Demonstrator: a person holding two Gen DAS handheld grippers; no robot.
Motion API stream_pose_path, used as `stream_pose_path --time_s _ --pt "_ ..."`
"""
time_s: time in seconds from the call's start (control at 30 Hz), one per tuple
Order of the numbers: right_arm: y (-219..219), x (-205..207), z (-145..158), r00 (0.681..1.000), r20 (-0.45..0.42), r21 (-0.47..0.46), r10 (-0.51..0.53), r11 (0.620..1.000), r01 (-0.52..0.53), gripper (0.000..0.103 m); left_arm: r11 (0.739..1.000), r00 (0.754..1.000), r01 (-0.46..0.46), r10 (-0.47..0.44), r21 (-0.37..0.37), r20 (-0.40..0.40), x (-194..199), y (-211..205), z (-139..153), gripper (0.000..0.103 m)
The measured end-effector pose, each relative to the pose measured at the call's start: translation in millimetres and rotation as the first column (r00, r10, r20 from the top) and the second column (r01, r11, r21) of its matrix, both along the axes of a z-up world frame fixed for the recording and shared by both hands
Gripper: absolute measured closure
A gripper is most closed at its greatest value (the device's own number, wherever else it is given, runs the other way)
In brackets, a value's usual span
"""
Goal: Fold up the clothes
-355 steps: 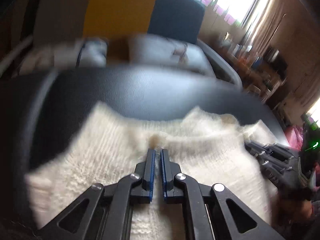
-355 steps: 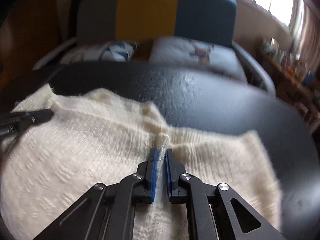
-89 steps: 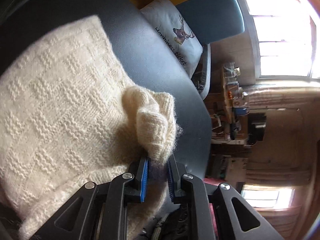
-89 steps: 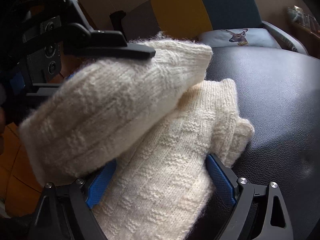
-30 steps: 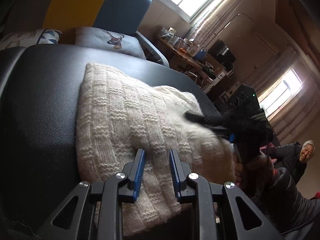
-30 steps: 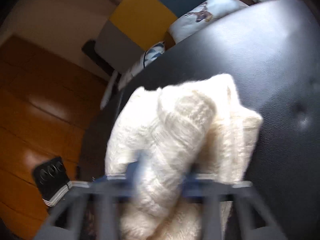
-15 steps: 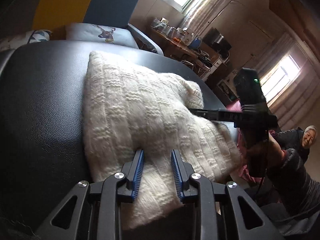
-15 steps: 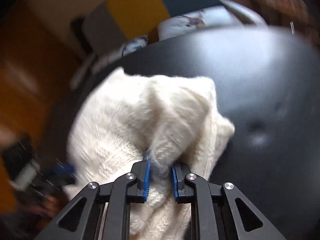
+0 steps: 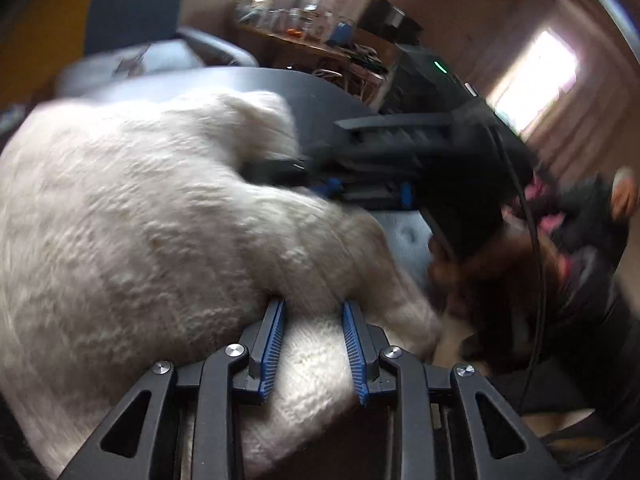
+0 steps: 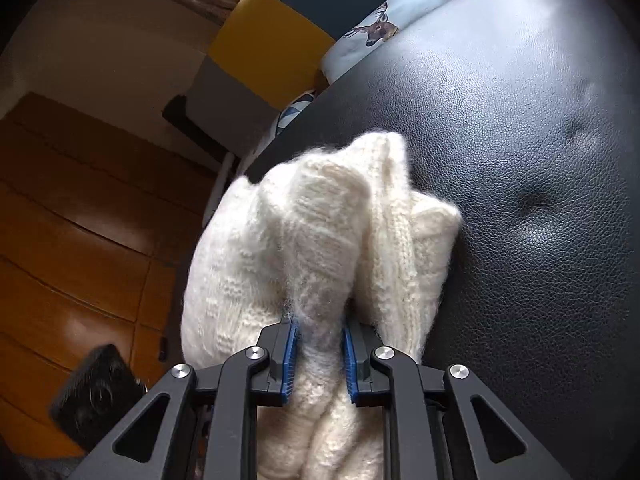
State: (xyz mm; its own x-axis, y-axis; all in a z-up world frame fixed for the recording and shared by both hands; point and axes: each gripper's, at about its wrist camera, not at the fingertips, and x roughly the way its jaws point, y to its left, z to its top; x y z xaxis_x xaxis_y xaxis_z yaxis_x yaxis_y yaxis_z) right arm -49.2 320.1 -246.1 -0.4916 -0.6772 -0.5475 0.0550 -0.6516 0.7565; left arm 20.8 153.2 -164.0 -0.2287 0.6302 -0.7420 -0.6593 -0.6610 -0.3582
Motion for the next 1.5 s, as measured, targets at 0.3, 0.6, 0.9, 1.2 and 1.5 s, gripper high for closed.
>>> stream_pose_path --time_s 0.3,0.6,0.9,1.2,1.5 --pt "-9 4 99 0.980 -0.177 0.234 0.092 0.971 -0.049 0.066 0.999 0.992 -0.009 0.013 0.031 -0.128 21 -23 32 0.075" --pt "-63 -18 72 0.987 -0.073 0.495 0.144 0.864 -0.089 0.061 0.997 0.990 -0.072 0.073 0.015 -0.117 31 -38 25 0.073" --pt "-42 -10 45 0.993 -0.110 0.425 0.047 0.905 0.004 0.061 0.989 0.995 -0.095 0.096 0.111 -0.004 26 -60 15 0.074" --pt "-86 -39 124 0.964 -0.133 0.478 0.228 0.867 -0.139 0.050 0.953 0.948 -0.263 0.284 0.149 -0.142 33 -129 61 0.073" --pt "-197 -117 56 0.889 0.134 0.477 0.438 0.758 -0.445 0.048 0.972 0.971 -0.233 0.234 0.035 -0.055 22 -109 17 0.073"
